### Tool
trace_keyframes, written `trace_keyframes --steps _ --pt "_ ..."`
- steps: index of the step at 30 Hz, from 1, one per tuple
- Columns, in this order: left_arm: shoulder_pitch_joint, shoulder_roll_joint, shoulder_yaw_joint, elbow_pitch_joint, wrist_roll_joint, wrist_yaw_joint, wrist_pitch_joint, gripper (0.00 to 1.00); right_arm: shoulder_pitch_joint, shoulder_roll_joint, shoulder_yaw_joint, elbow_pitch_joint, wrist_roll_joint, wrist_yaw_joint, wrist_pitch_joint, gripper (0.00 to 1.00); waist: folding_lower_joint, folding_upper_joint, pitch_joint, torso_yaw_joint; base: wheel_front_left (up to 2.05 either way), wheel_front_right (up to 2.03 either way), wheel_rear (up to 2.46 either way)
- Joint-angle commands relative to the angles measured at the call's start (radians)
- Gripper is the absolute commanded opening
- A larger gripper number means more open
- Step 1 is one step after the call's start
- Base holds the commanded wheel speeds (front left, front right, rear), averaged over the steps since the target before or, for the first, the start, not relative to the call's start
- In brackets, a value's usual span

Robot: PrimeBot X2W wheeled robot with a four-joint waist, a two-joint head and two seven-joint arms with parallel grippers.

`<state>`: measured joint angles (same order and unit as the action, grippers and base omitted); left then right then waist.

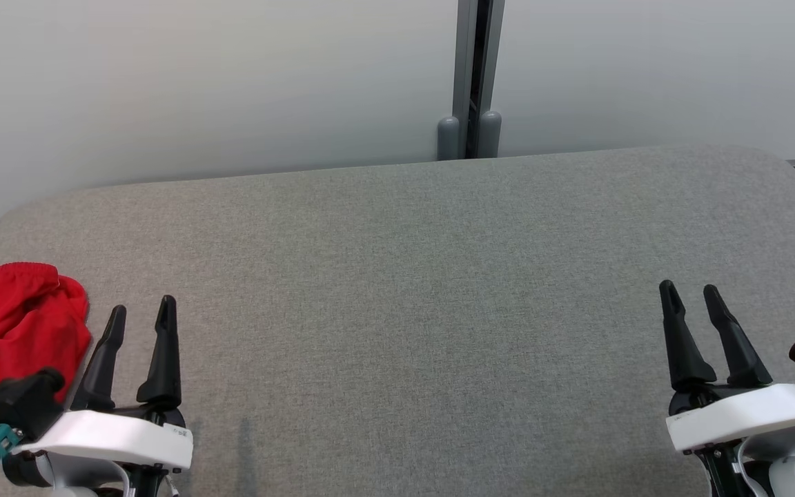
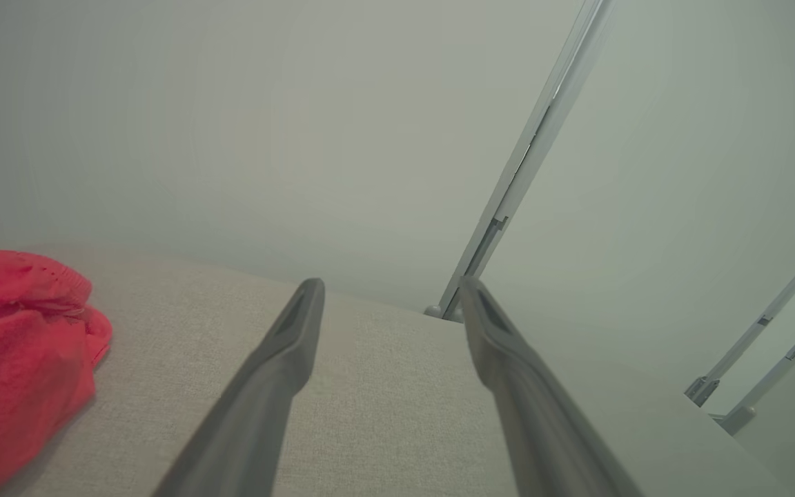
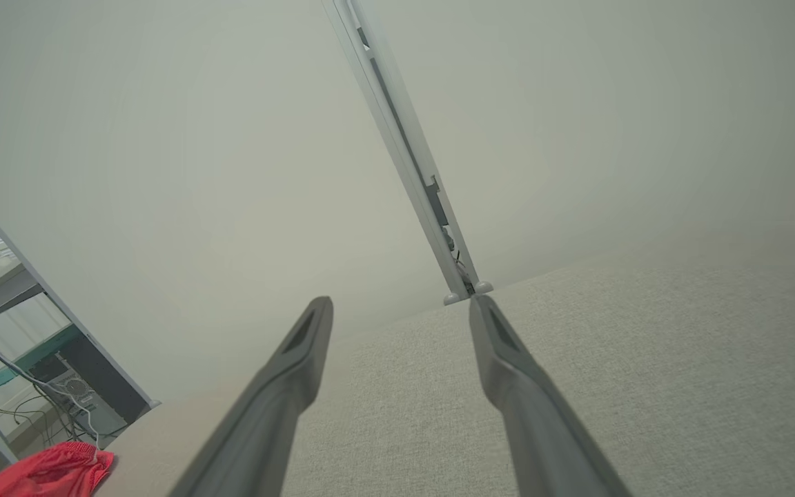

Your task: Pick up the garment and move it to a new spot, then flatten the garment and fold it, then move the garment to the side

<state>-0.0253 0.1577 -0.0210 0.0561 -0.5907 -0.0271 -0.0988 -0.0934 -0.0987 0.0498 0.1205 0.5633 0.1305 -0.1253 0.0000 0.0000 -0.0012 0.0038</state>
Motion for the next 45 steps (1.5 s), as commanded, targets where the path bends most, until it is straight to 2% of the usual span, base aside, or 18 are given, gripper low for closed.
trace_keyframes --steps 1,22,36,45 --pt "-0.024 0.014 -0.005 -0.007 0.026 0.005 -0.009 1.0 -0.023 -0.004 -0.005 -0.005 -0.026 0.0 -0.01 1.0 0.0 0.0 0.0 0.0 0.0 0.0 0.0" --pt "-0.048 0.036 -0.063 0.05 0.211 0.036 -0.001 1.0 -0.035 0.01 -0.025 0.039 -0.257 0.0 -0.019 1.0 0.0 0.0 0.003 0.003 0.0 0.0 0.0" --pt "-0.056 0.035 -0.078 0.075 0.276 0.055 0.03 1.0 -0.037 0.023 -0.033 0.067 -0.34 0.0 -0.006 1.0 0.0 0.0 0.004 0.007 0.0 0.0 0.0" --pt "-0.06 0.034 -0.085 0.089 0.29 0.05 0.038 1.0 -0.034 0.031 -0.046 0.072 -0.369 0.0 -0.003 1.0 0.0 0.0 0.004 0.013 0.0 0.0 0.0"
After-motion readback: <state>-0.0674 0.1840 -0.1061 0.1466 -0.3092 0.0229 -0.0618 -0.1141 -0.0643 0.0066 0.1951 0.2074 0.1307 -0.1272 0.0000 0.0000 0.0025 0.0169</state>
